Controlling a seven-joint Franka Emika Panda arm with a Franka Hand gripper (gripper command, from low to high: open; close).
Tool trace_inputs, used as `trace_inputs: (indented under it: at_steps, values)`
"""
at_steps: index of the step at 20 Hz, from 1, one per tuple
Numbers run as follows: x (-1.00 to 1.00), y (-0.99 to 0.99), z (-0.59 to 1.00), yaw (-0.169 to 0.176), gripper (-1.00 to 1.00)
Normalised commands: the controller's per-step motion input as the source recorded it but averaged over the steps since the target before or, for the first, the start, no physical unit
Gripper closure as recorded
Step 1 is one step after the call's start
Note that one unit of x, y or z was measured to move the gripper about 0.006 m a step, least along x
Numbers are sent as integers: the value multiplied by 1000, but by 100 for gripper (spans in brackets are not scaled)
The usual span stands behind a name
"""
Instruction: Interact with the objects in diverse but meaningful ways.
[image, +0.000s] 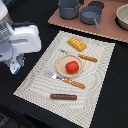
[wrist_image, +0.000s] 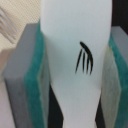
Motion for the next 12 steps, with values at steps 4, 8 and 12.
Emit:
trace_inputs:
  at_steps: [4, 8, 12]
  values:
    - [765, 301, 223, -47, 100]
    - [779, 371, 258, -44, 100]
    - [791, 415, 279, -49, 100]
